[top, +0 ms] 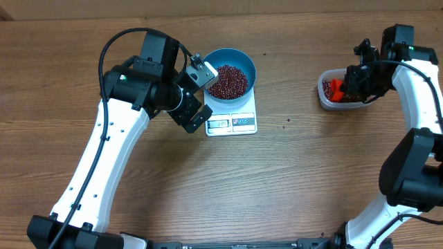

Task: Scoop item into bowl and weigh 150g on scale
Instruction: 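Dip the red cup into the tub and scoop beans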

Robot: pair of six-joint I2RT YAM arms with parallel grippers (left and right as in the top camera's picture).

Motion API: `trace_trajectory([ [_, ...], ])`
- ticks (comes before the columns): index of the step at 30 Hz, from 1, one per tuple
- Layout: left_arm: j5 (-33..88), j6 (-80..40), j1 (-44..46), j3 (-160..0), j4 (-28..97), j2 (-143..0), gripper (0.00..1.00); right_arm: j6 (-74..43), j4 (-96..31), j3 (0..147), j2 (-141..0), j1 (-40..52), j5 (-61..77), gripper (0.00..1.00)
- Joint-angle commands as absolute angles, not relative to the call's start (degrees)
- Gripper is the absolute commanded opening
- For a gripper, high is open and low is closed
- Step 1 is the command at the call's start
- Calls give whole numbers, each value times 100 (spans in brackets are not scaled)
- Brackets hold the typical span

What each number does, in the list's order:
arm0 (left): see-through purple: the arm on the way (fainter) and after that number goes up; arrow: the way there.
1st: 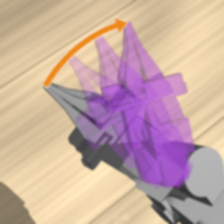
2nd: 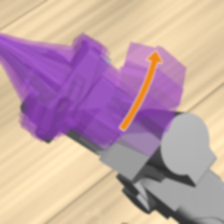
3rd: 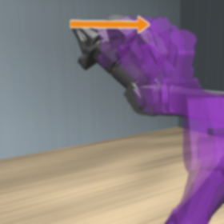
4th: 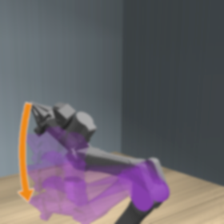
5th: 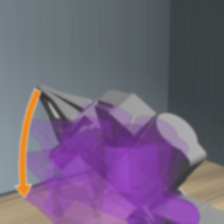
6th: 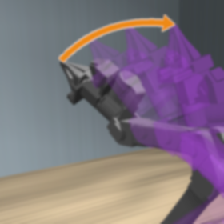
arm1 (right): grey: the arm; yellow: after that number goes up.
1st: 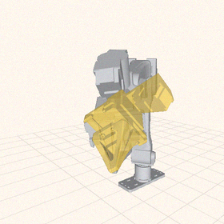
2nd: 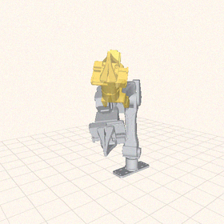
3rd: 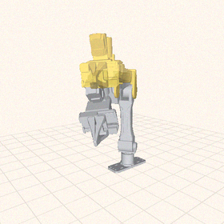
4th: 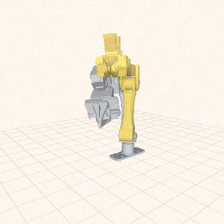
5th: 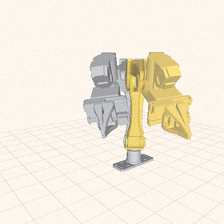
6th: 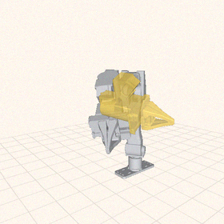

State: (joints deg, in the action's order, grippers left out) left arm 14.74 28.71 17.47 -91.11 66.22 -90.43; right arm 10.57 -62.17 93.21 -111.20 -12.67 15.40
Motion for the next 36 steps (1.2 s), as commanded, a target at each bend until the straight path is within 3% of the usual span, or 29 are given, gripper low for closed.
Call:
trace_trajectory([
  [1, 1479, 2958, 1728, -9078, 6615, -9076, 100, 1100, -6200, 9301, -11172, -1299, 2012, 4],
  [14, 1481, 2958, 1728, -9078, 6615, -9076, 99, 1057, -6309, 9459, -11148, -1772, 2471, 4],
  [36, 1481, 2958, 1728, -9078, 6615, -9076, 100, 1811, -6980, 9727, -10930, -2665, 4969, 4],
])
